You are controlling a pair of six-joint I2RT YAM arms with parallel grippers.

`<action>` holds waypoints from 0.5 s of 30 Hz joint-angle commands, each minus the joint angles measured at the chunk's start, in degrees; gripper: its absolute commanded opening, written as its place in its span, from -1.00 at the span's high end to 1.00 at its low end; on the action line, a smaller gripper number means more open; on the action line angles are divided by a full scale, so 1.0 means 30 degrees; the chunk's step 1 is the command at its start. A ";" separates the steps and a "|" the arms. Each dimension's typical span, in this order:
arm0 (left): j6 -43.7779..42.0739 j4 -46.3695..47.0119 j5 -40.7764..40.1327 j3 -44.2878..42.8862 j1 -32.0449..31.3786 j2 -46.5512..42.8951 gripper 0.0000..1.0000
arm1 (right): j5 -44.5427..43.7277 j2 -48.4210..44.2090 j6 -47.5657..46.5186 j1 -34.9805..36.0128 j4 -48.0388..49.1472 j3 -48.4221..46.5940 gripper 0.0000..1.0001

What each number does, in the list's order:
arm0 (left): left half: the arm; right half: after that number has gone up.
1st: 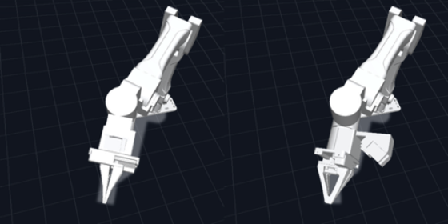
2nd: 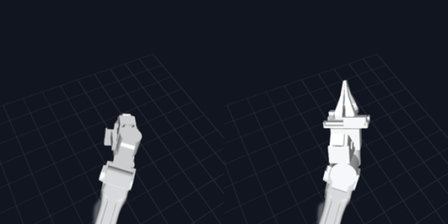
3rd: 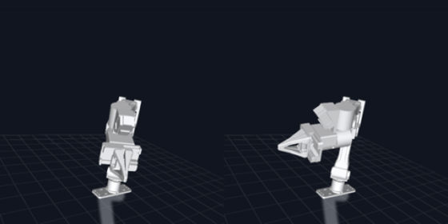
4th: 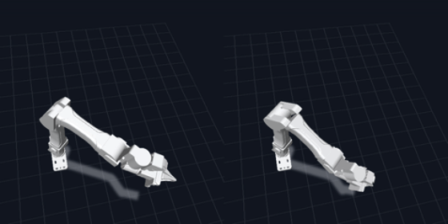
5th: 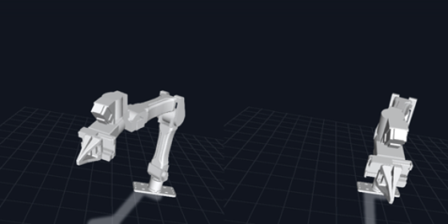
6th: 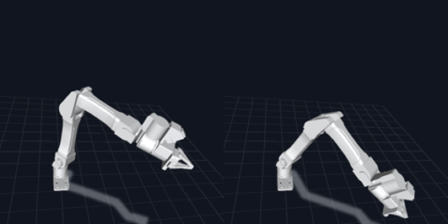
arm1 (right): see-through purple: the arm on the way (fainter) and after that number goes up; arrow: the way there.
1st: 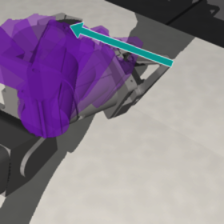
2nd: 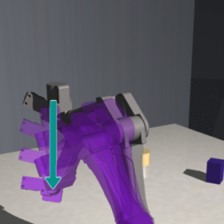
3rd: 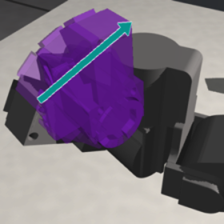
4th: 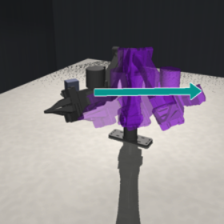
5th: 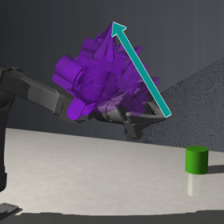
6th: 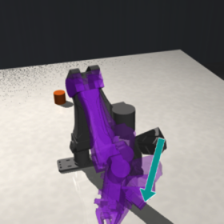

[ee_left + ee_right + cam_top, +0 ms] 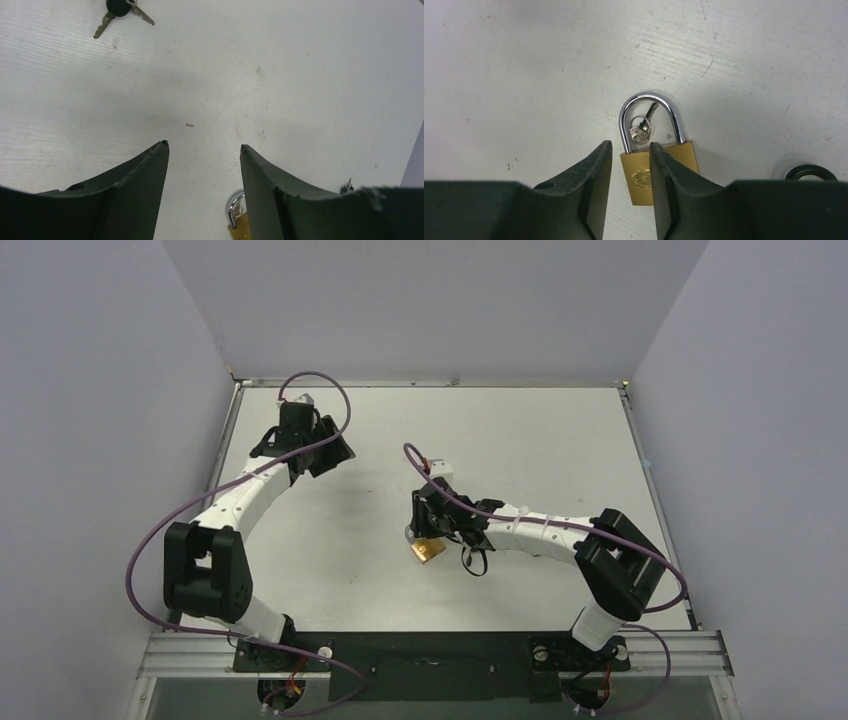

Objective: Lock with the key
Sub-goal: Place the key at the center of the board.

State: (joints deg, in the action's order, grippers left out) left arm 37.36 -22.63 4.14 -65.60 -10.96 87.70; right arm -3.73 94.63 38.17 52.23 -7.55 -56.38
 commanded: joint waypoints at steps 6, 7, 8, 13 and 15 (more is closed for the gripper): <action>0.0799 0.1463 -0.2829 -0.2523 0.1392 0.2560 -0.05 | -0.1086 -0.2075 -0.0030 -0.0028 -0.0413 -0.0435 0.01; 0.0676 0.1398 -0.3204 -0.3046 0.1477 0.2850 -0.04 | -0.1138 -0.2511 -0.0132 -0.0151 -0.0647 -0.0464 -0.03; 0.0452 0.1218 -0.3887 -0.3318 0.1525 0.3506 -0.05 | -0.1176 -0.2716 -0.0202 -0.0211 -0.0764 -0.0489 -0.12; 0.0248 0.0713 -0.3947 -0.5884 0.1927 0.6208 -0.05 | -0.0898 -0.3993 -0.0452 -0.1130 -0.1508 -0.0722 -0.28; 0.0072 0.0490 -0.3847 -0.7159 0.1988 0.7390 -0.05 | -0.0556 -0.4288 -0.0490 -0.1553 -0.1663 -0.0876 -0.30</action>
State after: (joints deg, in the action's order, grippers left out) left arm 38.87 -21.17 -5.54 -79.70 -5.63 104.88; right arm -5.15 84.86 37.71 50.04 -11.46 -56.51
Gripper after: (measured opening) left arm 0.524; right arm 0.642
